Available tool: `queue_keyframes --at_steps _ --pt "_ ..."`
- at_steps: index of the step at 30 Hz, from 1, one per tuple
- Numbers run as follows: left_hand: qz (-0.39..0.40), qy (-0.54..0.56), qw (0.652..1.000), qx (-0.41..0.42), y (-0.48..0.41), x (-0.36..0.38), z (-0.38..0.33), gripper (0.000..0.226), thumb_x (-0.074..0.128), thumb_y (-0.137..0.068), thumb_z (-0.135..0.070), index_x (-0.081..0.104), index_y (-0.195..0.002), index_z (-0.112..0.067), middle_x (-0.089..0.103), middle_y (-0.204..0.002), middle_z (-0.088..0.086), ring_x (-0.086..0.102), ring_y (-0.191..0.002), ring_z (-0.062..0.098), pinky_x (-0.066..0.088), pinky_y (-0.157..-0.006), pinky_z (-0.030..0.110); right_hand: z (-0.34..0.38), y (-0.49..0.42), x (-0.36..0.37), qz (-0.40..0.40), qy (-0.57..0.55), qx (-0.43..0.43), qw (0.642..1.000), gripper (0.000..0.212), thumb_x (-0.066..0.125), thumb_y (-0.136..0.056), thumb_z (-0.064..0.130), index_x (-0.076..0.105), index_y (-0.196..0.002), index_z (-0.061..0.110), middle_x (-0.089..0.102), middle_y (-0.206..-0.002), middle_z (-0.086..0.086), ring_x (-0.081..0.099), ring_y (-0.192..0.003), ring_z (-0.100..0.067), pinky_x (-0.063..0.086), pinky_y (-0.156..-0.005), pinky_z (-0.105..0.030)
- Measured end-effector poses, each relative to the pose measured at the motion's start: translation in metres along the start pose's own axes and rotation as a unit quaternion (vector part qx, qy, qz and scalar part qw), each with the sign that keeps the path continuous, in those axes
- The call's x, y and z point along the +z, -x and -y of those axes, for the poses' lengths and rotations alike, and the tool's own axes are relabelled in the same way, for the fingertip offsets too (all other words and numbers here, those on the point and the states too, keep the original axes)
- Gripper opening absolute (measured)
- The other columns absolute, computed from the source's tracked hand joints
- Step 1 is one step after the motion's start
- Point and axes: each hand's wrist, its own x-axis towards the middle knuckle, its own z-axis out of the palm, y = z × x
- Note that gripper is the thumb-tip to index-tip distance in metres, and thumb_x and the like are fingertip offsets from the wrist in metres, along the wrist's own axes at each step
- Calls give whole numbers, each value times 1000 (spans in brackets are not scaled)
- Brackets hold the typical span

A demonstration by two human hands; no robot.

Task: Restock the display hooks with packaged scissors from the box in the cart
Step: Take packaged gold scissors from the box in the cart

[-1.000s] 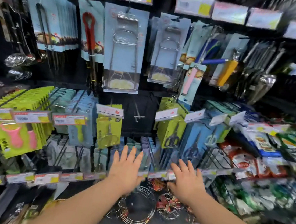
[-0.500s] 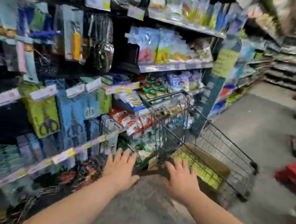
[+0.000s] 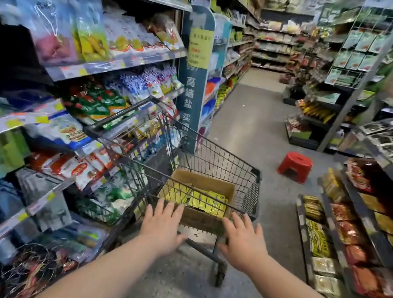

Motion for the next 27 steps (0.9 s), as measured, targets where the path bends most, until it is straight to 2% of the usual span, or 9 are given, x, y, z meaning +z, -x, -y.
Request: queue_keyframes --at_steps 4,9,12,16,22,27 --pt "10 -19 999 49 -65 -6 -2 80 39 -94 -56 -3 -153 -21 -1 -162 7 -6 -148 32 1 -119 53 -16 -46 -8 10 0 47 999 71 44 -92 49 11 -150 26 7 -160 -3 2 -147 -31 7 -116 -54" --pt "5 -29 996 89 -150 -26 29 78 39 -94 -55 1 -153 -21 0 -162 6 -4 -148 31 2 -119 52 -17 -124 -21 9 -10 82 997 69 45 -92 47 13 -150 25 14 -159 -3 6 -147 -29 10 -116 -53" --pt "4 -29 995 91 -191 -30 53 79 40 -93 -56 3 -153 -21 2 -162 6 -2 -149 31 4 -119 52 -10 -161 -23 11 -24 96 995 66 45 -93 44 15 -149 26 17 -158 -3 9 -146 -29 10 -116 -52" --pt "28 -25 995 88 -242 -24 74 80 41 -92 -57 4 -153 -20 5 -162 6 0 -149 31 6 -119 52 -6 -195 -15 59 -36 116 991 64 43 -94 40 15 -149 25 17 -158 -3 6 -147 -28 8 -116 -52" --pt "69 -18 991 115 -303 -13 66 79 40 -92 -57 7 -153 -18 5 -161 7 0 -148 32 5 -119 51 -32 -246 -12 82 -26 138 987 62 46 -91 40 23 -147 24 24 -154 -4 14 -144 -29 14 -115 -53" --pt "94 -17 990 107 -359 -6 57 80 42 -92 -57 5 -153 -21 3 -162 6 0 -148 31 5 -118 51 -57 -309 -3 118 -25 113 986 66 49 -91 40 20 -148 23 22 -156 -2 12 -145 -30 13 -117 -54"
